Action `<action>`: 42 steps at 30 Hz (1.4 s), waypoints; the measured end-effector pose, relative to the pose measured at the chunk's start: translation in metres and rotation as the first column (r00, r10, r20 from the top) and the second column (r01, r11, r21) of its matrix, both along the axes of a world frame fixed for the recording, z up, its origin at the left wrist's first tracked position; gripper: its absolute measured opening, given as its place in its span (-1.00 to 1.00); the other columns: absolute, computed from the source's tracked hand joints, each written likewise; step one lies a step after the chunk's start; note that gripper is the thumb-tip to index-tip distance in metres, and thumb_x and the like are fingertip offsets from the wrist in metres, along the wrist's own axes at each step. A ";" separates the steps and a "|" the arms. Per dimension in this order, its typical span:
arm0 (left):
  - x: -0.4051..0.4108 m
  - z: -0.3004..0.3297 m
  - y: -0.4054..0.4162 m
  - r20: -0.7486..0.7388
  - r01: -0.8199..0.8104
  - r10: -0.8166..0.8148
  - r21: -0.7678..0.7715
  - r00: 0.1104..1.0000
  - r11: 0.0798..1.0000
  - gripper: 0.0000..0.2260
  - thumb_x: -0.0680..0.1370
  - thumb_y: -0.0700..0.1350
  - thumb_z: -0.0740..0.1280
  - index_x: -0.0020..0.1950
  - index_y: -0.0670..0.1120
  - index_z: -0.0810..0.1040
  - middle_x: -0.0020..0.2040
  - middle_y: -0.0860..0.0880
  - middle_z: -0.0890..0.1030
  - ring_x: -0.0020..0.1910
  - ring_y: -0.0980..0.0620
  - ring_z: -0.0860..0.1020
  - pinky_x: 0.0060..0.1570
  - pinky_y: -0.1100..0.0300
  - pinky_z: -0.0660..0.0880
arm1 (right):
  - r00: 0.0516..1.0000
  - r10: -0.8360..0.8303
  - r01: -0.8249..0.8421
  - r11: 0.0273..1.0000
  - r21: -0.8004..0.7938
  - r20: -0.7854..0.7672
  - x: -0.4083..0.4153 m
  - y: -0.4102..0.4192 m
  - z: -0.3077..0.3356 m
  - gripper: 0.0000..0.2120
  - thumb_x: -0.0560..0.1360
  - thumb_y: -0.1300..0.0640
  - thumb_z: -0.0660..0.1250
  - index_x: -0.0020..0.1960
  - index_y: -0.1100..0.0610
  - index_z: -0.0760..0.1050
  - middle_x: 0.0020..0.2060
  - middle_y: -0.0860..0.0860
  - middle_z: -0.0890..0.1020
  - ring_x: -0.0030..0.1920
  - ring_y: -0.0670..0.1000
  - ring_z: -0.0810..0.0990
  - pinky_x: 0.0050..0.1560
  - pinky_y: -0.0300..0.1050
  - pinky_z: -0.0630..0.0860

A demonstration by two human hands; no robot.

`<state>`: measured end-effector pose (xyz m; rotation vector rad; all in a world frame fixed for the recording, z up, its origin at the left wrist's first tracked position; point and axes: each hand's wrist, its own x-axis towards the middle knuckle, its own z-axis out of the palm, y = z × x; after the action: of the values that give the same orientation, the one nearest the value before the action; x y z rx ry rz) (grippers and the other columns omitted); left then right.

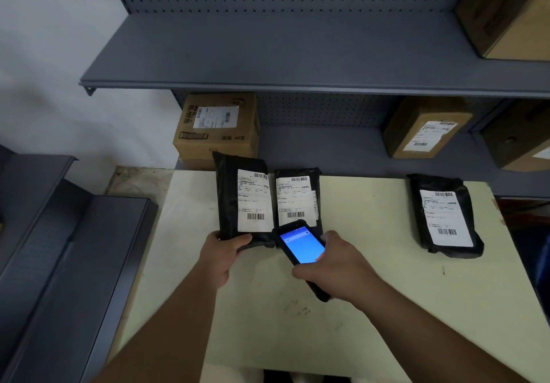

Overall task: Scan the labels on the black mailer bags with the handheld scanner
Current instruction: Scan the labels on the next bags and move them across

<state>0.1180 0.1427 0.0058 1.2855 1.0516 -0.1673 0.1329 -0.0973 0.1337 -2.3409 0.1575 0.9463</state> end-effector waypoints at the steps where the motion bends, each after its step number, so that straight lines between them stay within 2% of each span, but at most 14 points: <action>1: -0.001 0.001 -0.001 0.017 -0.006 0.006 -0.001 1.000 1.000 -0.54 0.45 -0.31 0.58 0.31 -0.26 0.57 0.13 -0.19 0.72 0.03 -0.10 0.72 -0.05 0.16 0.62 | 1.000 0.003 -0.003 1.000 -0.002 -0.004 0.000 0.000 0.002 -0.44 0.33 -0.10 0.58 0.21 0.01 0.41 -0.03 -0.05 0.61 -0.04 0.01 0.68 0.02 0.10 0.72; 4: -0.003 0.008 -0.005 0.070 0.006 -0.005 -0.006 0.998 1.000 -0.52 0.44 -0.31 0.58 0.33 -0.24 0.55 0.16 -0.17 0.71 0.07 -0.09 0.72 -0.02 0.15 0.62 | 1.000 0.004 -0.004 1.000 0.000 -0.021 0.000 -0.001 0.008 -0.46 0.32 -0.11 0.57 0.18 0.02 0.44 -0.02 -0.05 0.62 -0.03 0.01 0.69 0.00 0.06 0.71; 8: -0.004 0.017 -0.013 0.154 0.012 -0.003 -0.058 0.988 0.998 -0.55 0.49 -0.37 0.52 0.34 -0.22 0.51 0.18 -0.16 0.70 0.08 -0.04 0.72 -0.09 0.25 0.63 | 0.999 0.000 0.000 1.000 0.020 -0.044 0.002 -0.001 0.016 -0.51 0.30 -0.12 0.58 0.10 0.02 0.46 -0.02 -0.04 0.63 -0.02 0.01 0.68 -0.12 -0.03 0.64; 12: -0.004 0.018 -0.017 0.209 0.033 -0.017 -0.074 0.978 0.997 -0.49 0.48 -0.41 0.50 0.40 -0.22 0.47 0.25 -0.17 0.68 0.16 -0.06 0.70 0.05 0.18 0.62 | 0.998 0.003 -0.001 1.000 0.031 -0.058 0.004 -0.002 0.023 -0.53 0.32 -0.10 0.59 0.08 0.04 0.48 -0.03 -0.04 0.62 -0.04 0.01 0.66 -0.15 -0.07 0.53; 19: -0.005 0.020 -0.020 0.253 0.062 -0.038 -0.089 0.967 0.994 -0.46 0.48 -0.42 0.49 0.42 -0.19 0.45 0.26 -0.15 0.69 0.15 -0.03 0.71 0.05 0.17 0.62 | 0.999 0.006 -0.003 0.999 0.050 -0.047 0.003 -0.002 0.034 -0.56 0.34 -0.08 0.59 0.08 0.07 0.51 0.02 0.03 0.68 -0.13 0.02 0.62 -0.17 -0.08 0.49; 22: -0.004 0.020 -0.021 0.256 0.065 -0.043 -0.080 0.966 0.995 -0.46 0.48 -0.42 0.49 0.42 -0.19 0.46 0.26 -0.15 0.69 0.18 -0.06 0.70 0.13 0.10 0.62 | 0.999 0.003 0.000 0.998 0.057 -0.050 0.002 -0.003 0.035 -0.56 0.34 -0.09 0.60 0.07 0.06 0.51 -0.02 0.01 0.67 -0.13 0.02 0.62 -0.18 -0.09 0.50; 28: -0.002 0.017 -0.020 0.268 0.085 -0.061 -0.078 0.961 0.993 -0.46 0.46 -0.42 0.50 0.41 -0.20 0.47 0.28 -0.19 0.69 0.22 -0.12 0.70 0.33 -0.06 0.58 | 0.999 -0.009 0.012 0.998 0.056 -0.053 -0.001 -0.003 0.036 -0.56 0.31 -0.08 0.61 0.05 0.05 0.51 0.01 0.04 0.70 -0.06 0.06 0.70 -0.15 -0.08 0.55; 30: -0.003 0.018 -0.021 0.269 0.071 -0.048 -0.077 0.962 0.995 -0.47 0.47 -0.43 0.49 0.40 -0.21 0.46 0.26 -0.19 0.69 0.21 -0.13 0.70 0.29 -0.03 0.59 | 0.999 -0.008 0.010 0.998 0.056 -0.050 -0.002 -0.003 0.036 -0.56 0.31 -0.09 0.61 0.05 0.05 0.52 0.01 0.04 0.71 0.03 0.08 0.74 -0.13 -0.07 0.57; 32: -0.004 0.018 -0.022 0.267 0.066 -0.044 -0.074 0.963 0.995 -0.47 0.47 -0.43 0.49 0.39 -0.21 0.46 0.24 -0.18 0.69 0.19 -0.12 0.70 0.24 0.00 0.60 | 0.999 -0.008 0.011 0.998 0.062 -0.049 -0.003 -0.004 0.036 -0.55 0.30 -0.09 0.61 0.05 0.05 0.52 0.00 0.05 0.72 0.04 0.09 0.74 -0.12 -0.06 0.59; 36: -0.006 0.018 -0.023 0.264 0.098 -0.087 -0.029 0.961 0.995 -0.40 0.37 -0.30 0.58 0.38 -0.19 0.48 0.24 -0.20 0.69 0.18 -0.15 0.71 0.24 -0.02 0.61 | 0.999 0.004 -0.002 0.998 0.055 -0.043 -0.003 -0.003 0.036 -0.51 0.31 -0.11 0.60 0.08 0.10 0.53 0.00 0.08 0.73 -0.15 0.05 0.64 -0.16 -0.05 0.54; 42: -0.008 0.018 -0.024 0.238 0.055 -0.044 -0.037 0.970 0.998 -0.48 0.47 -0.40 0.51 0.38 -0.18 0.47 0.22 -0.18 0.68 0.17 -0.12 0.71 0.16 0.08 0.61 | 0.999 -0.006 0.008 0.999 0.041 -0.050 -0.004 -0.005 0.029 -0.49 0.27 -0.15 0.60 0.07 0.03 0.49 -0.01 0.00 0.67 0.02 0.05 0.71 -0.13 -0.06 0.57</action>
<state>0.1102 0.1188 0.0242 1.2588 0.8082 -0.0715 0.1285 -0.1023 0.1630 -2.2788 0.1647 0.9963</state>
